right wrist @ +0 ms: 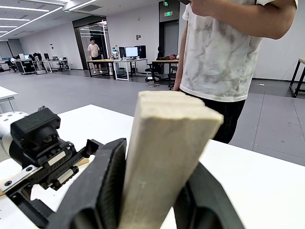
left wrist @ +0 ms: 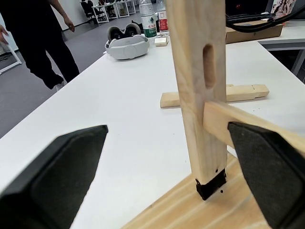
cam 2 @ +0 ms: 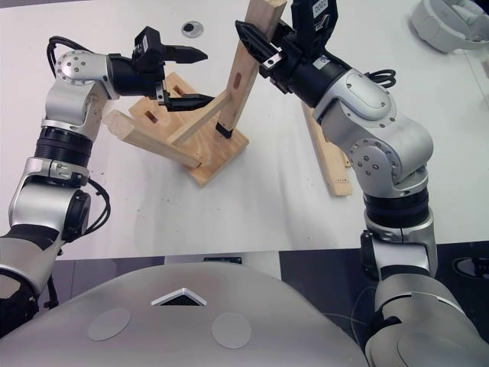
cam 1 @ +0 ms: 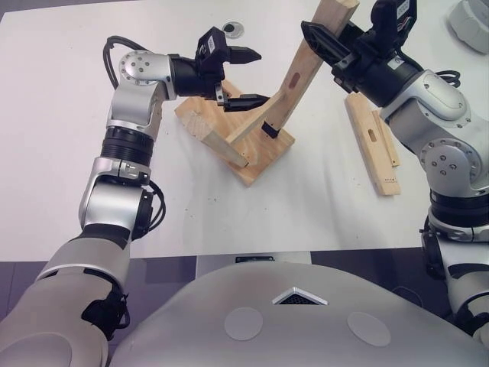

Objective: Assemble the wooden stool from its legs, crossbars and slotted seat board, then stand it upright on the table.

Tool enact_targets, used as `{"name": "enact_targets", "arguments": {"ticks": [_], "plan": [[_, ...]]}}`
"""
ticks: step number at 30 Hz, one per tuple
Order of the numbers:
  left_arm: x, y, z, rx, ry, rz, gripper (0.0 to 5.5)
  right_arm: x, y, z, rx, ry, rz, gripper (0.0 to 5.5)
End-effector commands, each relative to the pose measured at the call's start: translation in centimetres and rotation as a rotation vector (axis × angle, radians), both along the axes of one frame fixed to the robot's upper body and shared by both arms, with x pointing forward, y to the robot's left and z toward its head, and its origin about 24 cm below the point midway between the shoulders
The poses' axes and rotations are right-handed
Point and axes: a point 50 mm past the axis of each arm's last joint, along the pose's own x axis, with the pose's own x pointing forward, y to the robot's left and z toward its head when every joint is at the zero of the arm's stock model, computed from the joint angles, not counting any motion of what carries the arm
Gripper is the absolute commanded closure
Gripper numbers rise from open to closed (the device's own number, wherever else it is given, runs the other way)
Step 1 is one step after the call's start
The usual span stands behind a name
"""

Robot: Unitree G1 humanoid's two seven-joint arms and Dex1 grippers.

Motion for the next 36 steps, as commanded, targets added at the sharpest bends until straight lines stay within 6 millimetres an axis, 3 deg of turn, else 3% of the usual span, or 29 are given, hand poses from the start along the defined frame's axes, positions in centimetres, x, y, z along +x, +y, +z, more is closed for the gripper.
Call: {"name": "enact_targets", "arguments": {"ticks": [1, 9, 16, 21, 24, 30, 33, 36], "plan": [[-0.1, -0.2, -0.8, 0.089, -0.023, -0.032, 0.85, -0.5, -1.6, -6.5, -0.303, 0.266, -0.096, 4.25], [-0.2, -0.1, -2.9, 0.149, -0.014, -0.031, 0.85, -0.5, -1.4, -6.3, -0.299, 0.263, -0.071, 4.25], [-0.5, -0.9, -1.2, -0.017, 0.064, -0.082, 0.85, -0.6, -1.3, -6.7, -0.307, 0.271, -0.067, 4.25], [-0.4, -0.7, -1.2, 0.001, 0.06, -0.065, 0.85, -0.6, -1.3, -6.8, -0.313, 0.27, -0.07, 4.25], [-0.6, 0.0, -2.6, 0.079, 0.058, -0.045, 0.85, -0.6, -1.3, -6.7, -0.314, 0.264, -0.072, 4.25], [-0.6, 3.8, -4.3, 0.217, 0.008, 0.091, 0.85, -0.5, -1.6, -6.9, -0.308, 0.269, -0.081, 4.25], [-0.3, 4.7, -1.1, 0.067, -0.093, 0.168, 0.85, -0.3, -2.1, -7.1, -0.299, 0.276, -0.101, 4.25], [-0.6, 4.0, 2.5, -0.117, -0.17, 0.196, 0.85, -0.2, -2.5, -7.2, -0.284, 0.283, -0.116, 4.25]]}}
